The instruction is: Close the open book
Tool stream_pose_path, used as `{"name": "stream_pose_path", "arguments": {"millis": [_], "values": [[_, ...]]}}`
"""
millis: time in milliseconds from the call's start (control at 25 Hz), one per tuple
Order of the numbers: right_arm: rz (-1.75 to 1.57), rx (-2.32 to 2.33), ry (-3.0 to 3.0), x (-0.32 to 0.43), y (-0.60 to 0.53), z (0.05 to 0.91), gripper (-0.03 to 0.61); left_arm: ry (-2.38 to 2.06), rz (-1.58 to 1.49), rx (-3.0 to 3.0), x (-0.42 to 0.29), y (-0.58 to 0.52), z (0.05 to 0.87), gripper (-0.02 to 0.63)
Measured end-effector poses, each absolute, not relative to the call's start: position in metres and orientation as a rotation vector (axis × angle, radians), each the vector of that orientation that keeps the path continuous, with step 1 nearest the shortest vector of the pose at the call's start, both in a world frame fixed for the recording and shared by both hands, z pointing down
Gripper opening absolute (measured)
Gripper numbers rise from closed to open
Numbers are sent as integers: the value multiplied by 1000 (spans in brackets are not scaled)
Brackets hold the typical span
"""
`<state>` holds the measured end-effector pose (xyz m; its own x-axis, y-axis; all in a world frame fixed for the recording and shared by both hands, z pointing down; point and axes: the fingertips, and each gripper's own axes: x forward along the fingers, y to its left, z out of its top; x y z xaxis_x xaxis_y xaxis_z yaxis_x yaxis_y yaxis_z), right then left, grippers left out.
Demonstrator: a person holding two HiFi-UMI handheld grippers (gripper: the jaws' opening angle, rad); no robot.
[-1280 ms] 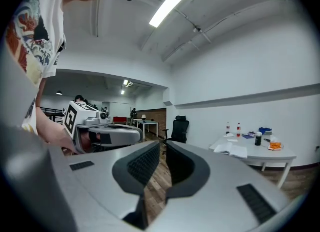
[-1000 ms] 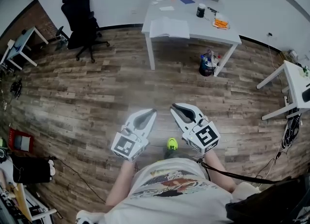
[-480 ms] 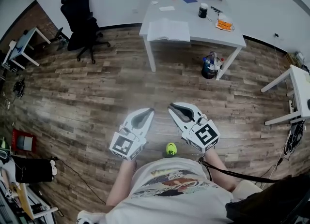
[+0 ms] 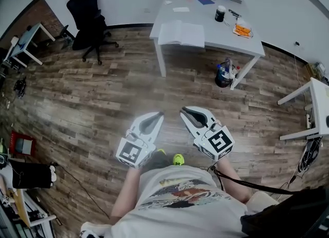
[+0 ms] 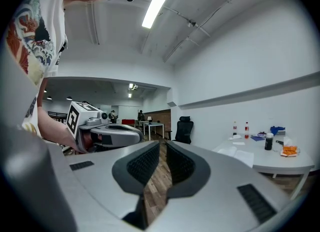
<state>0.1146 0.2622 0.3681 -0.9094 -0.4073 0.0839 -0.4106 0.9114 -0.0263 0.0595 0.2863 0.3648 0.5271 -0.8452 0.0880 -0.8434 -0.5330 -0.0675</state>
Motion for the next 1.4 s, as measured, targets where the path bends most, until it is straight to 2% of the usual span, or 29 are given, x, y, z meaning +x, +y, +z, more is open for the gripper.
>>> {"name": "stream_pose_path", "arguments": {"millis": [680,1400], "values": [[64,701,-2934,55,150,369,35,1437,-94,-2772,2,165,363,14],[76,810,-2850,-49,2,371,35,1270,-70,-2863,-92,12,363,14]]}}
